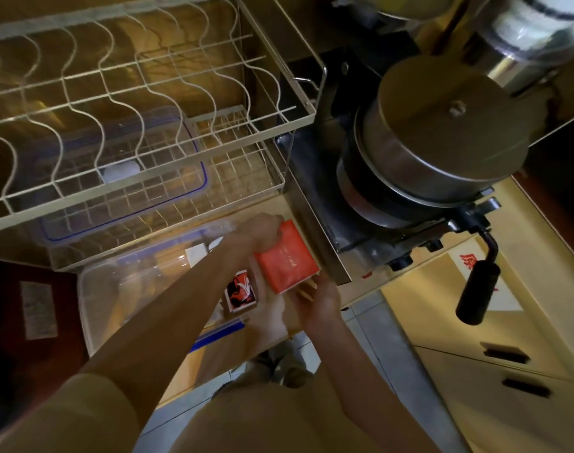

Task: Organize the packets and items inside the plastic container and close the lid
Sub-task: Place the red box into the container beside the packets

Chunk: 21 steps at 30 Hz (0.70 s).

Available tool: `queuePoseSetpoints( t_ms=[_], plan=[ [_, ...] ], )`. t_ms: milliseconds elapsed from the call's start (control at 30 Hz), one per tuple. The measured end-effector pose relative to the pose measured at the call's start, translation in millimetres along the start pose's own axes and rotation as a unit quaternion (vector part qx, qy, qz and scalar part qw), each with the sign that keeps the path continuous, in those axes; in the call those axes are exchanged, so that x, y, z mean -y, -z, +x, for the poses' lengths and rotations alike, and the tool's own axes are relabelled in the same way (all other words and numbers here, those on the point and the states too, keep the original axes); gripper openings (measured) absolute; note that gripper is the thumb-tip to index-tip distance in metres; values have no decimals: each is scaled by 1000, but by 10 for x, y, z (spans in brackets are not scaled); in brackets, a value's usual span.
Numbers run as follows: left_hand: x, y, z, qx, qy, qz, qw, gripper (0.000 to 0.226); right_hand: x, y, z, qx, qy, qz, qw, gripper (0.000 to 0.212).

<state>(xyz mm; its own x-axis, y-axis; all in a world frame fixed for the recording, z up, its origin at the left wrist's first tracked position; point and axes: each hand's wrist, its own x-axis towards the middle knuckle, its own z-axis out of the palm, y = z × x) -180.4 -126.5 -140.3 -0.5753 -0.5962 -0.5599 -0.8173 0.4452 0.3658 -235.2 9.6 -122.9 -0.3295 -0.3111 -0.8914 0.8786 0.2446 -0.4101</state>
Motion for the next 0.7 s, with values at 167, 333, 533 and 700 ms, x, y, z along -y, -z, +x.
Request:
queuePoseSetpoints(
  t_ms=[167, 333, 533, 700],
  plan=[
    [-5, 161, -147, -93, -22, -77, 992, 33, 106, 33, -43, 11, 97, -92, 991, 24],
    [20, 363, -493, -192, -7, -134, 972, 38, 203, -86, -171, 46, 178, -164, 969, 26],
    [290, 471, -1067, -296, 80, -176, 936, 39, 144, -360, -320, 129, 237, -274, 923, 27],
    [658, 254, -1529, -366, 184, -248, 878, 35, -175, -615, -350, 229, 270, -367, 860, 17]
  ],
)
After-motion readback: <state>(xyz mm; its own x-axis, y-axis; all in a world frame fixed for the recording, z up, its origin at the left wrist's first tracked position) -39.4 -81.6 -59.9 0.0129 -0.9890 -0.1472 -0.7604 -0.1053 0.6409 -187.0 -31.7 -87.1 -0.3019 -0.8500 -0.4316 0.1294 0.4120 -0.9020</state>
